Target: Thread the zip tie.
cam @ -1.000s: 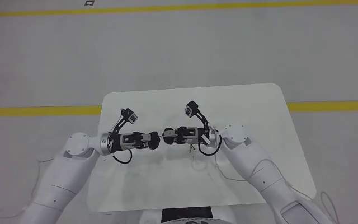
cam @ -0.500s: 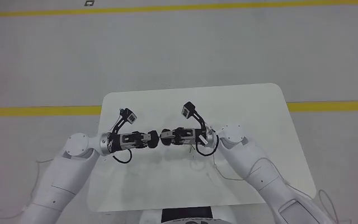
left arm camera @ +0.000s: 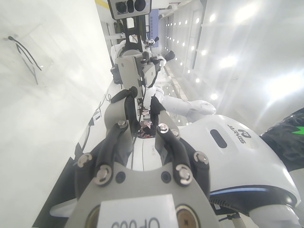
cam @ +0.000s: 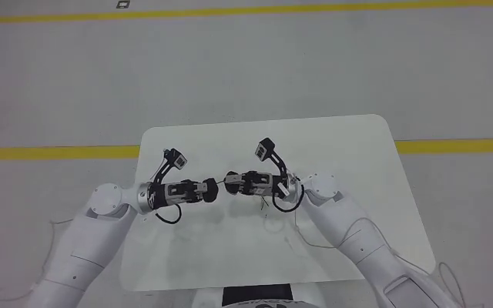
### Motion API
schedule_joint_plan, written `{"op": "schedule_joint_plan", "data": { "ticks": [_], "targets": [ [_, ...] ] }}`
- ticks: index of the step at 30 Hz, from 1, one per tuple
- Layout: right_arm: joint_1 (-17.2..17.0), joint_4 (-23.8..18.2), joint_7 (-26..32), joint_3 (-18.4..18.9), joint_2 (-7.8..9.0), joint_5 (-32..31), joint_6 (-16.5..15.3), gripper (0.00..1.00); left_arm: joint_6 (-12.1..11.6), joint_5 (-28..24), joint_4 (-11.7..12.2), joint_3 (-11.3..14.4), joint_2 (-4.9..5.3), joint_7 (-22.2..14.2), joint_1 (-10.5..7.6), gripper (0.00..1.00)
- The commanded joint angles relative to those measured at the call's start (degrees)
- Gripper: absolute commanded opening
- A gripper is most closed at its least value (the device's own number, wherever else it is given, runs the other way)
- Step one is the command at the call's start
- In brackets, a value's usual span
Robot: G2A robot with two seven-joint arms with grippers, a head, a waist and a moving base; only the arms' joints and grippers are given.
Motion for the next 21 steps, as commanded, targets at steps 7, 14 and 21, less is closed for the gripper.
{"op": "schedule_joint_plan", "data": {
  "ticks": [7,14,21],
  "targets": [
    [0.0,-0.6,0.0,-0.5,-0.01,-0.4,0.5,0.00,-0.3,-0.3,-0.2,0.0,0.00,1.1,0.18,0.17],
    [0.3,-0.3,0.6,-0.9,-0.05,-0.4,0.7,0.00,-0.4,-0.7,-0.1,0.2,-0.02,1.2,0.09,0.15],
    [0.5,-0.3,0.2,-1.3,-0.11,-0.6,1.2,0.00,-0.4,-0.8,0.1,0.3,-0.02,1.4,-0.04,0.15]
  ]
}}
